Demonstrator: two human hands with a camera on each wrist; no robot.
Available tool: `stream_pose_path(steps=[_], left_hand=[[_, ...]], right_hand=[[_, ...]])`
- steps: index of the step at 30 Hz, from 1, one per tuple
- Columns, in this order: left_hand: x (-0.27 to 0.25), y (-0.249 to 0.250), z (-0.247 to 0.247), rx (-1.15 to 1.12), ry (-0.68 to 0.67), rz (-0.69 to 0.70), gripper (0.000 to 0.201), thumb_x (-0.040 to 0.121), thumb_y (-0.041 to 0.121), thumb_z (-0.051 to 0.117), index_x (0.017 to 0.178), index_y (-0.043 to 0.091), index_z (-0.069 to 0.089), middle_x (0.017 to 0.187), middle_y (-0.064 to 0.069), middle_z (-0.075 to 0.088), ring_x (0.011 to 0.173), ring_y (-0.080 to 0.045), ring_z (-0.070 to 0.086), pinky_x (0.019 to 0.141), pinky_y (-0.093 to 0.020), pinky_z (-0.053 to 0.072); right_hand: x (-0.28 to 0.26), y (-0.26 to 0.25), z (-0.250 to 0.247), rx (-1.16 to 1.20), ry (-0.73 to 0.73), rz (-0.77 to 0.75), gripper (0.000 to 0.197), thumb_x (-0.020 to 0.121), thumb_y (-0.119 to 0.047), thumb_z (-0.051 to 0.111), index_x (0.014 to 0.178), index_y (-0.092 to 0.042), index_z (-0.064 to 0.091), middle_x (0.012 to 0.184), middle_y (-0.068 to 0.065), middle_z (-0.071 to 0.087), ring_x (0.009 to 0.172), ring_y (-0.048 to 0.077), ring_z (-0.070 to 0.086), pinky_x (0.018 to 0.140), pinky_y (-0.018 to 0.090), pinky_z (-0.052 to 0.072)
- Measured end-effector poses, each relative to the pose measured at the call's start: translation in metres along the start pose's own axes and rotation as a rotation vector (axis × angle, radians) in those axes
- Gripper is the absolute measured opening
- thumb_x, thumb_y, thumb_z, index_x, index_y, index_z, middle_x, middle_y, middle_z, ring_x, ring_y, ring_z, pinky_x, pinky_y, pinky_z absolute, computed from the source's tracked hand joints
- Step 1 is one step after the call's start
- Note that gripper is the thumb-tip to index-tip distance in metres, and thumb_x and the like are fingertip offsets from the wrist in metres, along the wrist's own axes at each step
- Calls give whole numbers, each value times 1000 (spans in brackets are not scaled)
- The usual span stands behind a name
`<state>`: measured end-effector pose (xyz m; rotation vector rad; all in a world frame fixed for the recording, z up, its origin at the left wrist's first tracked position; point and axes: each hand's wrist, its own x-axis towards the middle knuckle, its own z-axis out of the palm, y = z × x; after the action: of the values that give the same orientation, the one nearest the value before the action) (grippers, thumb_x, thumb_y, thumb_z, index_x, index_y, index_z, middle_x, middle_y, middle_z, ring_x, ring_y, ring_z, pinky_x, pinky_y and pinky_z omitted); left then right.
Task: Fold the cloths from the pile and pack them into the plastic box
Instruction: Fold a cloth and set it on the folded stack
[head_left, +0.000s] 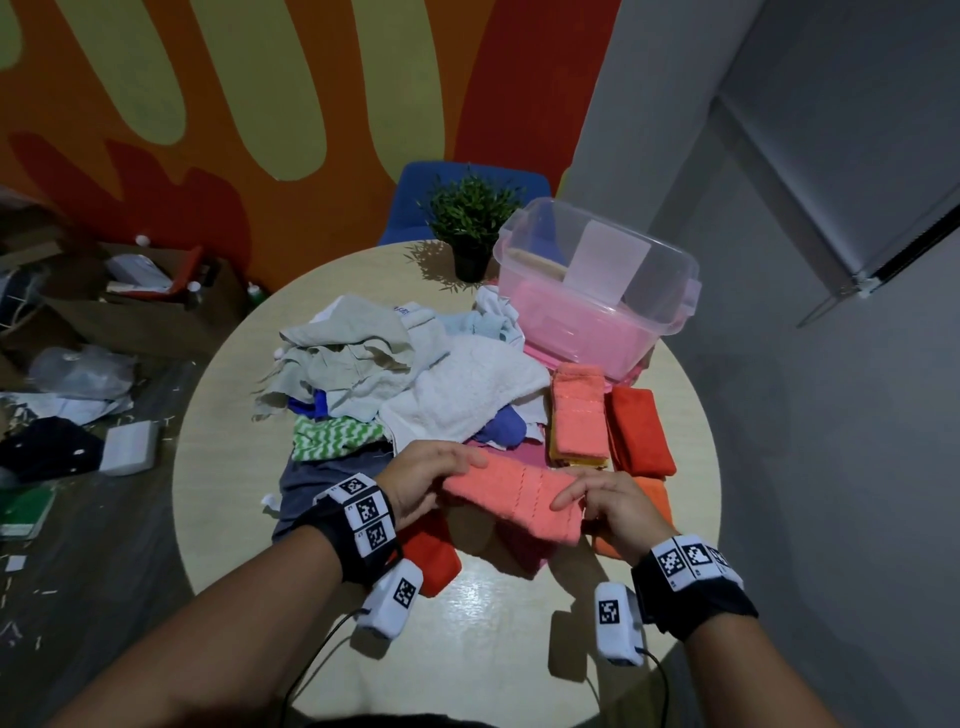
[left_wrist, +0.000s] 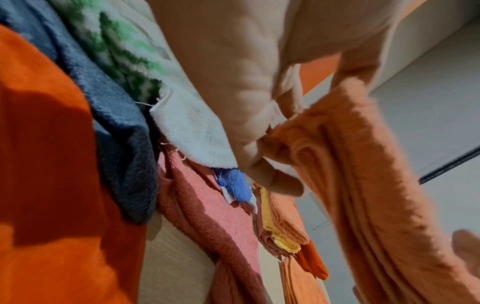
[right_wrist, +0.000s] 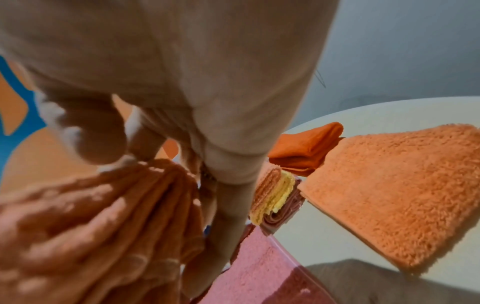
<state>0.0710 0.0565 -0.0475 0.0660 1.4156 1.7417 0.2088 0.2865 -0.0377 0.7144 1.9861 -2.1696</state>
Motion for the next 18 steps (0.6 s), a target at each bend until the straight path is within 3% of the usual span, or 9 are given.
stream_pose_path(steps=[2, 4, 7, 10, 12, 14, 16, 18], left_hand=[[2, 1, 2, 87, -10, 58, 34, 84, -22, 52, 100, 5, 65, 102, -16, 63, 74, -17, 62, 56, -21, 50], [6, 2, 5, 104, 14, 101, 44, 81, -19, 60, 114, 11, 61, 104, -13, 67, 84, -19, 65, 69, -26, 54], [13, 7, 12, 161, 48, 158, 44, 86, -12, 64, 121, 14, 61, 110, -15, 71, 96, -22, 66, 86, -34, 54], [21, 12, 25, 365, 40, 222, 37, 89, -4, 65, 110, 25, 70, 108, -8, 73, 102, -19, 67, 91, -30, 52], [26, 16, 35, 456, 30, 242, 33, 91, 0, 65, 108, 27, 72, 103, 0, 74, 100, -10, 67, 89, -24, 51], [33, 19, 45, 442, 27, 250, 30, 93, 3, 63, 114, 24, 70, 105, 1, 74, 100, -9, 68, 87, -22, 50], [39, 19, 54, 295, 44, 209, 36, 95, 10, 64, 128, 21, 59, 110, -6, 71, 99, -17, 69, 83, -29, 54], [41, 18, 65, 86, 36, 55, 43, 95, 12, 64, 134, 20, 48, 113, -13, 66, 93, -22, 69, 71, -38, 59]], right_hand=[[-4, -3, -2, -32, -13, -26, 18, 53, -12, 64, 64, -1, 74, 97, 2, 68, 91, 22, 63, 73, 31, 50], [-7, -5, -6, -177, -19, -84, 12, 62, -17, 81, 69, -13, 73, 88, -3, 68, 83, 17, 62, 72, 30, 48], [-7, -1, -12, -264, -43, -92, 49, 66, -4, 85, 103, -25, 61, 111, 5, 63, 90, 13, 66, 78, 32, 55], [-8, -3, -7, -287, -167, -3, 89, 60, -10, 88, 133, -38, 45, 123, 10, 61, 104, 21, 68, 83, 39, 58], [-9, -5, 0, -224, -212, 43, 93, 66, -13, 88, 140, -40, 37, 121, 12, 65, 105, 26, 69, 83, 41, 58], [-9, -7, 6, -176, -178, -17, 86, 78, -12, 82, 142, -38, 32, 117, 12, 68, 102, 27, 70, 85, 45, 58], [-7, -8, 10, -169, -106, -114, 79, 83, -8, 77, 139, -41, 31, 123, 10, 63, 107, 25, 68, 89, 47, 57], [-4, -12, 8, -173, -63, -184, 74, 83, -3, 73, 134, -40, 35, 130, 9, 56, 114, 22, 63, 93, 42, 55]])
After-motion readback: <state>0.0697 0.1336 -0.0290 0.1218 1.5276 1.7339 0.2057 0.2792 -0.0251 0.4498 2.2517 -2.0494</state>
